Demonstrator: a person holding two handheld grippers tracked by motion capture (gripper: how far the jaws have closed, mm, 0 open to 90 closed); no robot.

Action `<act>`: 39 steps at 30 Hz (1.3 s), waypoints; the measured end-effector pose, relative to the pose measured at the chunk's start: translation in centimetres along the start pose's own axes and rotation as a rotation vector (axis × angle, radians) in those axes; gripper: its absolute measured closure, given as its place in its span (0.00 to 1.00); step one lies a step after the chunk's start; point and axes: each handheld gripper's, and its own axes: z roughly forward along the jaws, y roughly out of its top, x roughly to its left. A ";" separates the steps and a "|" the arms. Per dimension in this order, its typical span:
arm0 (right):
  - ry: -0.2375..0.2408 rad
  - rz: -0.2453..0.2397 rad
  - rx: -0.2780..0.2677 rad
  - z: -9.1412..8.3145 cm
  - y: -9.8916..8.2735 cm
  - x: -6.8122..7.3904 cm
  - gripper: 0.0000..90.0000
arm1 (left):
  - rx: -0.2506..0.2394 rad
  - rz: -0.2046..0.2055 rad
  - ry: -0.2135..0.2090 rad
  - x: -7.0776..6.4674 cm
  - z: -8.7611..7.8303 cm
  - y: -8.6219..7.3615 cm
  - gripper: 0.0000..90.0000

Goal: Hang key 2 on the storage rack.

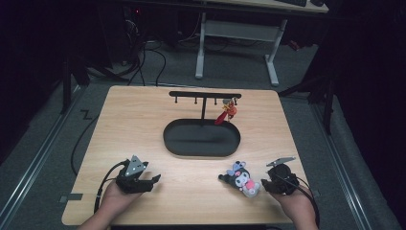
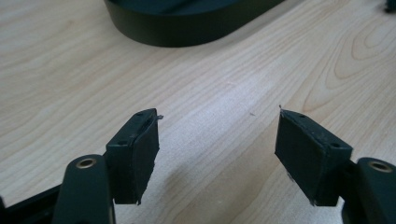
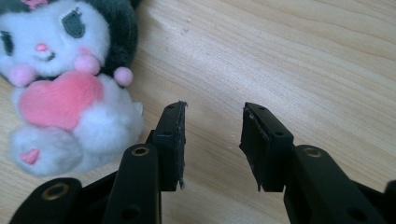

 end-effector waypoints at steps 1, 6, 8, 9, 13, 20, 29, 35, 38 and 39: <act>-0.008 -0.010 0.014 0.1 0.2 0.0 0.67 | -0.001 -0.002 -0.002 0.0 0.0 0.0 0.34; -0.026 -0.024 0.088 0.7 0.7 -0.1 0.65 | -0.022 -0.011 -0.010 -0.1 -0.7 0.1 0.34; -0.022 -0.028 0.110 0.8 0.8 -0.1 0.64 | -0.026 -0.008 -0.007 -0.1 -0.9 0.1 0.34; -0.027 -0.035 0.120 0.7 0.9 -0.1 0.63 | -0.023 -0.005 -0.007 -0.1 -0.9 0.1 0.34; -0.026 -0.045 0.130 0.2 1.1 0.1 0.60 | -0.026 -0.007 -0.003 -0.3 -1.1 0.1 0.33; -0.007 -0.080 0.162 -0.7 1.5 0.5 0.52 | -0.012 0.018 -0.007 -0.8 -0.7 0.3 0.33; 0.055 -0.027 0.118 -2.6 2.2 0.6 0.41 | -0.004 0.027 -0.025 -0.9 -0.2 0.4 0.33; 0.108 -0.027 0.091 -3.2 2.6 1.9 0.33 | 0.005 0.047 -0.030 -1.2 -0.3 0.4 0.33; 0.137 -0.034 0.115 -2.5 2.9 3.0 0.28 | -0.001 0.035 -0.033 -1.0 -0.3 0.5 0.33; 0.142 -0.045 0.122 -2.2 3.0 3.4 0.26 | -0.001 0.031 -0.035 -1.0 -0.3 0.5 0.33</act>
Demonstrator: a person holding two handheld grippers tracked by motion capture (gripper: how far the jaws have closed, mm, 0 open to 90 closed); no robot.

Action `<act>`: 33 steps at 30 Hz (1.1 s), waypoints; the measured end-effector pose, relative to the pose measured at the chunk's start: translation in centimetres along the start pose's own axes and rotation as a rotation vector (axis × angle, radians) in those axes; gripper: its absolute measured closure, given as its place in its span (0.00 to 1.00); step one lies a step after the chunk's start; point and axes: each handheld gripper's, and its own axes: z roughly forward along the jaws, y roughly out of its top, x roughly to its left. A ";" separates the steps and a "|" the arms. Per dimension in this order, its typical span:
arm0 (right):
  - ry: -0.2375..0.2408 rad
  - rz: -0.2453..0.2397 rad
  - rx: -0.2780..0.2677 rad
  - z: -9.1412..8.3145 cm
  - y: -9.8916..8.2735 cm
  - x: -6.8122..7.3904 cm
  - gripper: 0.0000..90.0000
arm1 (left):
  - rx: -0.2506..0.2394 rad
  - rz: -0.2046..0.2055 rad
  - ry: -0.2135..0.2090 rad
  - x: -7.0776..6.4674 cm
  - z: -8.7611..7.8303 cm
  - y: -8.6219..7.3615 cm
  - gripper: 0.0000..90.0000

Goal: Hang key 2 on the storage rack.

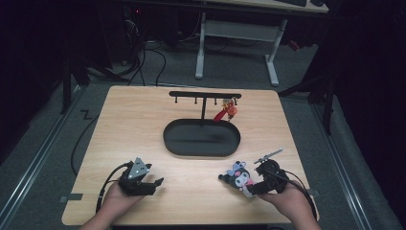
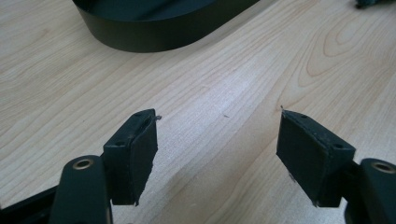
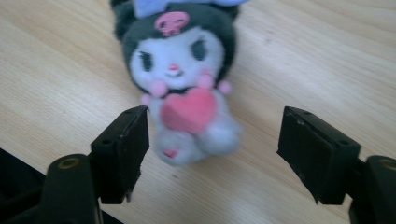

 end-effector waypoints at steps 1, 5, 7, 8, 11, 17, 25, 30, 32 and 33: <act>0.004 -0.005 0.002 0.2 0.1 0.2 0.25 | 0.003 -0.004 -0.004 0.0 0.1 0.0 0.33; -0.007 -0.028 0.035 1.3 0.6 0.6 0.24 | 0.003 0.003 -0.007 -0.2 0.0 -0.1 0.33; -0.012 -0.018 0.049 1.9 0.7 0.7 0.24 | -0.001 0.005 -0.006 -0.2 -0.1 0.0 0.33; -0.014 -0.021 0.054 2.1 0.7 0.7 0.24 | -0.001 0.003 -0.008 -0.2 -0.1 0.0 0.33; -0.007 -0.017 0.089 3.6 0.8 0.9 0.23 | 0.001 0.008 -0.004 -0.1 -0.1 0.0 0.33; -0.011 -0.042 0.116 5.2 1.2 1.7 0.28 | 0.008 0.008 -0.006 0.0 -0.1 -0.1 0.33; -0.019 -0.064 0.156 5.5 2.0 1.8 0.42 | -0.003 0.002 -0.013 0.1 -0.4 -0.1 0.33; -0.018 -0.082 0.177 5.4 2.5 1.9 0.51 | -0.004 -0.001 -0.012 0.2 -0.4 -0.1 0.33; -0.023 -0.087 0.185 5.2 2.7 2.0 0.51 | -0.004 0.000 -0.014 0.2 -0.4 -0.1 0.33; -0.026 -0.087 0.187 5.1 2.8 2.0 0.51 | -0.005 -0.001 -0.014 0.2 -0.4 -0.1 0.33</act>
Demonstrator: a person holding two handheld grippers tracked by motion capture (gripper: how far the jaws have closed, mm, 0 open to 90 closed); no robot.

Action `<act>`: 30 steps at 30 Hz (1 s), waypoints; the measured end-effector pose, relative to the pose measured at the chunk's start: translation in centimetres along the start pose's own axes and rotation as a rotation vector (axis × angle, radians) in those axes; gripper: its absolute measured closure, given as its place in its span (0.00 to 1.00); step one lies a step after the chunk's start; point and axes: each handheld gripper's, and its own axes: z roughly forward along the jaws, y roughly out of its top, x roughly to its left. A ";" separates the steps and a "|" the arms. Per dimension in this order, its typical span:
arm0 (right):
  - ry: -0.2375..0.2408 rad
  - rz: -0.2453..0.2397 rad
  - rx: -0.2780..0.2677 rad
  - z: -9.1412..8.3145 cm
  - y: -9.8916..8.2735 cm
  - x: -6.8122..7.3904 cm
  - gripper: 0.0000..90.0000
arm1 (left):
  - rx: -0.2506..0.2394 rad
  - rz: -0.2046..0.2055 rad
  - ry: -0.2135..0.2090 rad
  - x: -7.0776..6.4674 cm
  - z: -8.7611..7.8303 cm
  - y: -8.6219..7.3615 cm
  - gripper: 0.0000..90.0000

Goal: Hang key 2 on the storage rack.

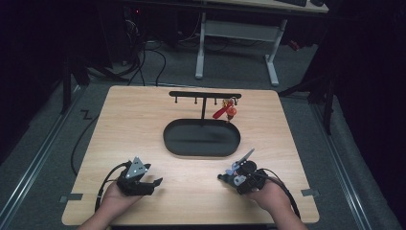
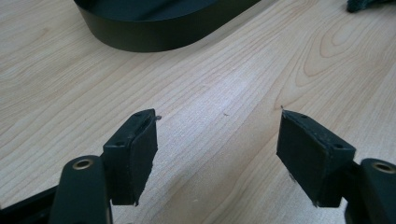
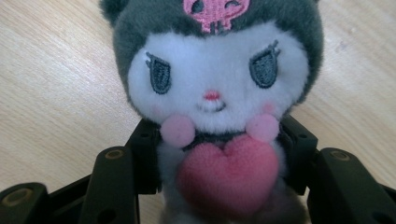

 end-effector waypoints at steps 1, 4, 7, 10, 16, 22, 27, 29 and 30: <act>0.002 0.002 0.000 -0.3 0.1 0.0 0.51 | -0.001 0.000 0.000 0.0 0.0 0.0 0.33; 0.008 0.004 -0.007 -1.4 0.5 0.0 0.52 | -0.002 -0.002 0.001 0.1 0.0 0.0 0.33; 0.013 0.004 -0.014 -2.3 0.8 0.0 0.52 | -0.001 -0.004 0.002 0.2 -0.1 0.0 0.33; 0.019 -0.002 -0.019 -3.1 1.0 0.0 0.52 | -0.004 -0.008 0.007 0.2 -0.1 0.0 0.33; 0.031 0.005 -0.028 -4.5 1.6 0.2 0.52 | -0.013 -0.017 0.019 0.4 -0.3 -0.1 0.32; 0.047 0.010 -0.045 -5.6 2.3 0.2 0.52 | -0.015 -0.020 0.034 0.7 -0.4 -0.2 0.31; 0.050 0.009 -0.049 -6.3 3.0 0.2 0.52 | -0.022 -0.024 0.051 1.1 -0.5 -0.2 0.29; 0.056 0.012 -0.050 -6.6 3.4 0.2 0.52 | -0.023 -0.027 0.059 1.2 -0.6 -0.2 0.28; 0.059 0.019 -0.048 -6.7 3.5 0.3 0.52 | -0.023 -0.026 0.064 1.3 -0.6 -0.2 0.27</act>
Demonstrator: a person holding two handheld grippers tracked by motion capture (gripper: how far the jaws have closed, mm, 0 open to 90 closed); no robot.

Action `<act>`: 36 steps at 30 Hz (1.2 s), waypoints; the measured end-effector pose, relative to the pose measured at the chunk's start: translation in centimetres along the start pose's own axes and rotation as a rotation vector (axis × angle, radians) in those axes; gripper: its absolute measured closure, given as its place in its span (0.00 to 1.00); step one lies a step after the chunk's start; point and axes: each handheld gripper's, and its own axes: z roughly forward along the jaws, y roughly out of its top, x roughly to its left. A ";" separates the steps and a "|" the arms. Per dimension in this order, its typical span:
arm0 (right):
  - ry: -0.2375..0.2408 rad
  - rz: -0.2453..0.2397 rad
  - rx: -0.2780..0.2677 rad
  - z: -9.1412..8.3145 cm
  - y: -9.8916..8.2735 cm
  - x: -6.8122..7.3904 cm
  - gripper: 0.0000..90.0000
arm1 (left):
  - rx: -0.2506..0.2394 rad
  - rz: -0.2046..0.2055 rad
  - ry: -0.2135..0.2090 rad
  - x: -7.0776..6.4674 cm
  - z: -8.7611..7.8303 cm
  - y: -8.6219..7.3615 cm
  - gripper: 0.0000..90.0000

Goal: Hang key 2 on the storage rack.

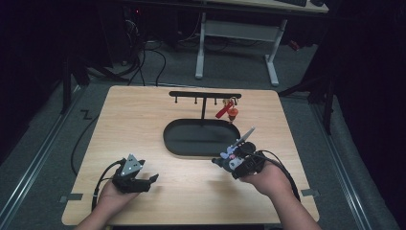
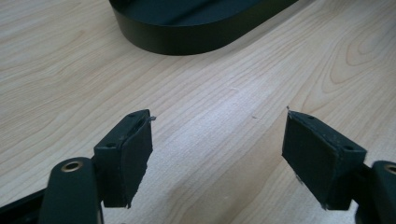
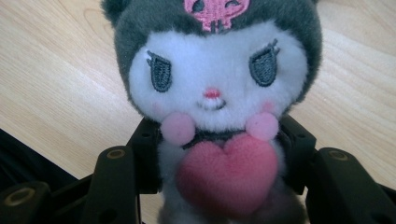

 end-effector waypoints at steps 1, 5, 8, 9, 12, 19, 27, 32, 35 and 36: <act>-0.003 -0.013 -0.005 -0.1 0.2 -0.1 0.52 | 0.003 0.002 0.004 0.1 0.0 0.0 0.26; -0.005 -0.014 -0.011 -0.7 1.0 0.0 0.52 | -0.002 0.003 0.030 0.3 -0.2 -0.1 0.24; -0.004 -0.017 -0.018 -1.2 1.7 0.2 0.52 | -0.001 -0.002 0.032 0.5 -0.3 -0.2 0.23; -0.004 -0.017 -0.018 -1.3 1.9 0.2 0.52 | 0.002 -0.003 0.033 0.5 -0.4 -0.3 0.23; -0.005 -0.021 -0.026 -1.8 2.7 0.4 0.52 | 0.007 -0.009 0.033 0.7 -0.5 -0.5 0.23; -0.005 -0.028 -0.025 -2.8 4.4 0.5 0.52 | 0.018 -0.004 0.043 0.7 -0.9 -0.8 0.23; 0.011 -0.026 -0.034 -3.6 6.3 0.3 0.52 | 0.018 0.002 0.038 0.8 -0.6 -0.6 0.23; 0.015 -0.025 -0.044 -4.0 7.1 0.4 0.52 | 0.022 -0.004 0.024 0.7 -0.9 -0.8 0.23; 0.016 -0.015 -0.039 -4.2 7.7 0.3 0.52 | 0.010 -0.015 0.026 0.9 -1.3 -1.0 0.23; 0.020 -0.011 -0.038 -4.3 7.8 0.3 0.52 | 0.009 -0.018 0.026 0.9 -1.5 -1.0 0.23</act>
